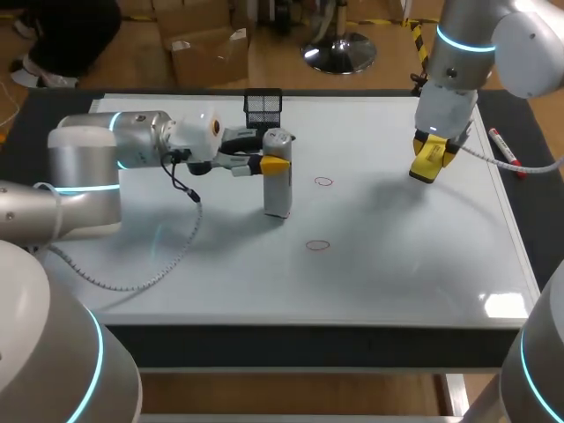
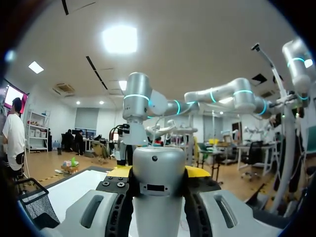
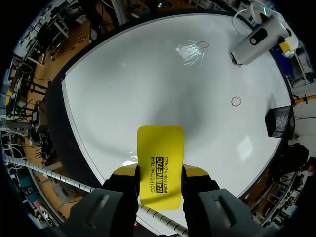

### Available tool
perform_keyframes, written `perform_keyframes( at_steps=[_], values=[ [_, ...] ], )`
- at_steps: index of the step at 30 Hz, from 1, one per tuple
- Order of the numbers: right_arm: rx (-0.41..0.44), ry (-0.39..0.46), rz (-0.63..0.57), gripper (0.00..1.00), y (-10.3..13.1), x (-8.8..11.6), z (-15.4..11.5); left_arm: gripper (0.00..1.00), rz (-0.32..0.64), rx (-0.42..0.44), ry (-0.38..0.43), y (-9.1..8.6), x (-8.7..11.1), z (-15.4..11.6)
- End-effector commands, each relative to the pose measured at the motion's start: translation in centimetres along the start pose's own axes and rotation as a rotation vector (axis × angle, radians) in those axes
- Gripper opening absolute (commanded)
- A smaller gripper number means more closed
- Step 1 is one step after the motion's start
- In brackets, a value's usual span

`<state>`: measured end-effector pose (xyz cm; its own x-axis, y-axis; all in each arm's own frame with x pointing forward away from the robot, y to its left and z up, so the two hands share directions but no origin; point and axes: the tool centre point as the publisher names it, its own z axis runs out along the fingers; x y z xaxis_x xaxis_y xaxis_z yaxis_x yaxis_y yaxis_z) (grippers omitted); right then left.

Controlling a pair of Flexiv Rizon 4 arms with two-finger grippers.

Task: Pick up the inspection probe, press it on each red-marked spot on the whiteboard one by one, put down the probe, pick up the eraser, and wipe off all the red marks.

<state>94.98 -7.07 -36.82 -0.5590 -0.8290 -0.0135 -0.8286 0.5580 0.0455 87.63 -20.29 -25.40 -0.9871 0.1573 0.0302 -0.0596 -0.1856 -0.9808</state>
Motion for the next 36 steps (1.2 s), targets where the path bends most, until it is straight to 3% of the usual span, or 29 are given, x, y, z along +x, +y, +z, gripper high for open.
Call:
perform_keyframes(
  at_steps=[1,36],
  values=[
    [0.003,0.003,-0.001,0.0,-0.03,0.01,-0.07,0.0,-0.002,0.003,0.004,0.14,-0.22,0.06],
    [0.003,0.003,-0.001,0.0,-0.03,0.01,-0.07,0.0,0.0,-0.023,0.004,0.29,-0.4,0.17]
  ],
)
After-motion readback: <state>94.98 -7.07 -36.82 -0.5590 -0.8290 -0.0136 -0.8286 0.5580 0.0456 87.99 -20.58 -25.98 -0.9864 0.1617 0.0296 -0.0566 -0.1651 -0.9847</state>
